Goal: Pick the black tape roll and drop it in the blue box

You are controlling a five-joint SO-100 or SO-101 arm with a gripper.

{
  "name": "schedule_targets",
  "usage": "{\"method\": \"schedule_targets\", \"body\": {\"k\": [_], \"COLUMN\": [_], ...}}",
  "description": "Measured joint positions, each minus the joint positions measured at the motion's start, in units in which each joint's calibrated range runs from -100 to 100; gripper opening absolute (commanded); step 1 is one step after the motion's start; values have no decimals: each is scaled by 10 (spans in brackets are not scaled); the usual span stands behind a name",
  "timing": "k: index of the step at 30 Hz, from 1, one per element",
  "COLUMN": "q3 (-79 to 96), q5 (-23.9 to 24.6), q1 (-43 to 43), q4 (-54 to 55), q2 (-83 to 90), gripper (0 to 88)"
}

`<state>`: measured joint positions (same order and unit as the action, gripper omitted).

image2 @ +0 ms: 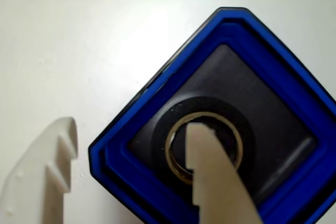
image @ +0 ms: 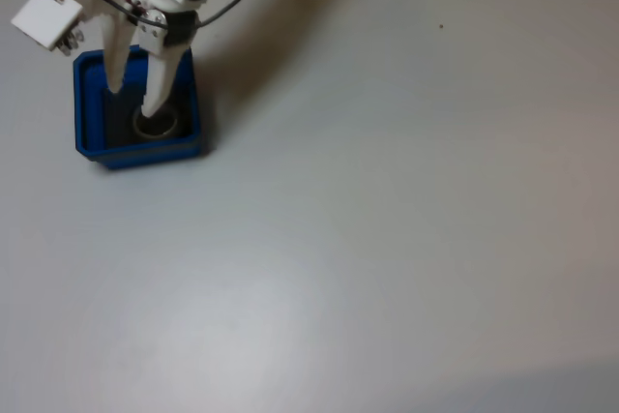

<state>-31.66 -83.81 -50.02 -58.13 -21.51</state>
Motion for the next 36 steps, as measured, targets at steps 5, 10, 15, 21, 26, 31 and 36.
{"method": "schedule_targets", "body": {"k": [5,10,15,21,26,31,36], "q3": [0,0,0,0,0,0,0], "q5": [0,0,0,-1,-1,1,3], "q1": [81,162,263,367,426,455,480], "q4": [0,0,0,0,0,0,0], "q2": [0,0,0,0,0,0,0], "gripper": [193,193,193,193,193,193,193]}}
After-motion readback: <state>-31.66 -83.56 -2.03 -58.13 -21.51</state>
